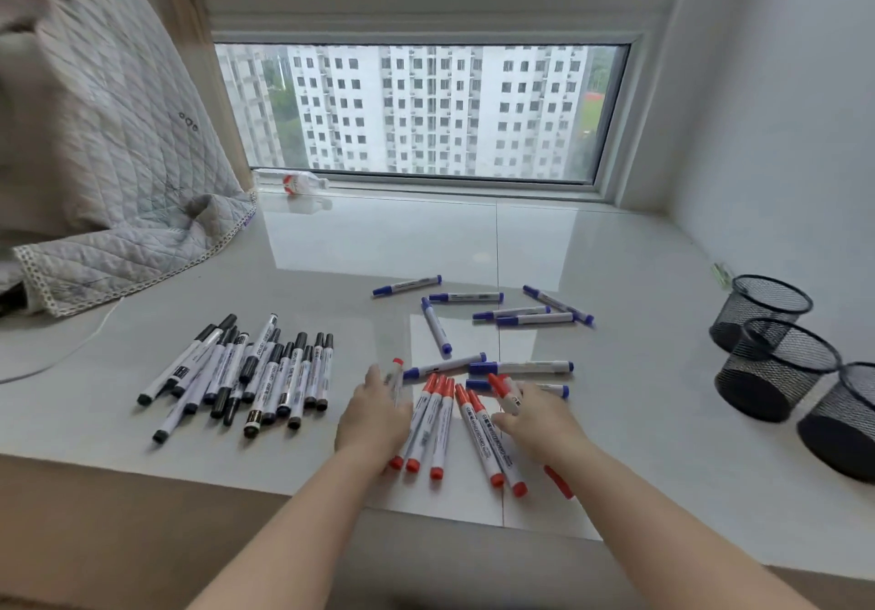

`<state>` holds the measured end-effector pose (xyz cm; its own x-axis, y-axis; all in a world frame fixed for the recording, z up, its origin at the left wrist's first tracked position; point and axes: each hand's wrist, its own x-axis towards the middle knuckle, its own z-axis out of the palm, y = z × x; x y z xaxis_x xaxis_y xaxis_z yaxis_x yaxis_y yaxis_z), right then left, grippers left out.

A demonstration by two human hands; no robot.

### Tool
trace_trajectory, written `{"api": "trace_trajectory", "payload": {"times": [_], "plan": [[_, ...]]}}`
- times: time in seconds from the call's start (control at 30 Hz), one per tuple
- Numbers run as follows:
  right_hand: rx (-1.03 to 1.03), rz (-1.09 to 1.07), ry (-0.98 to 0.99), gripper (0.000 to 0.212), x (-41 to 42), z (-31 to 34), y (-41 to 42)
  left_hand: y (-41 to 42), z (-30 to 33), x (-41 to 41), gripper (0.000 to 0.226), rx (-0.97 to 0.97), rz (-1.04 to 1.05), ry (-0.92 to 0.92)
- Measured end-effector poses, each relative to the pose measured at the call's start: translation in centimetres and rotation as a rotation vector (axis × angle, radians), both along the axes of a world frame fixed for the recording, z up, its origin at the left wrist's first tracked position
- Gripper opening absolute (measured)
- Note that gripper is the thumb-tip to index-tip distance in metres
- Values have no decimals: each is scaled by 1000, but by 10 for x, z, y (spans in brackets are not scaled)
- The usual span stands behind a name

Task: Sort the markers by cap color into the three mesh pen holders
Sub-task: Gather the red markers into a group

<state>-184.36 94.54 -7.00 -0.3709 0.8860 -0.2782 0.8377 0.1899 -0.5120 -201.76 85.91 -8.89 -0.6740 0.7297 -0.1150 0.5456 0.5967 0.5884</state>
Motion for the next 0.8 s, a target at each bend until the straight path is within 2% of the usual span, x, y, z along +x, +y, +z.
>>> {"api": "trace_trajectory", "payload": {"times": [0.1, 0.3, 0.43, 0.67, 0.8], "plan": [[45, -18, 34, 43, -2, -10, -11, -4, -4, 8, 60, -15, -50, 22], [220, -51, 158, 46, -21, -27, -39, -13, -15, 23, 63, -93, -119, 215], [257, -86, 96, 52, -34, -31, -44, -16, -23, 23, 61, -78, -195, 252], [231, -56, 59, 56, -57, -32, -52, -25, -35, 5, 63, -30, -235, 331], [174, -53, 142, 54, -67, -34, -59, -32, -40, -3, 59, 37, -254, 322]]}}
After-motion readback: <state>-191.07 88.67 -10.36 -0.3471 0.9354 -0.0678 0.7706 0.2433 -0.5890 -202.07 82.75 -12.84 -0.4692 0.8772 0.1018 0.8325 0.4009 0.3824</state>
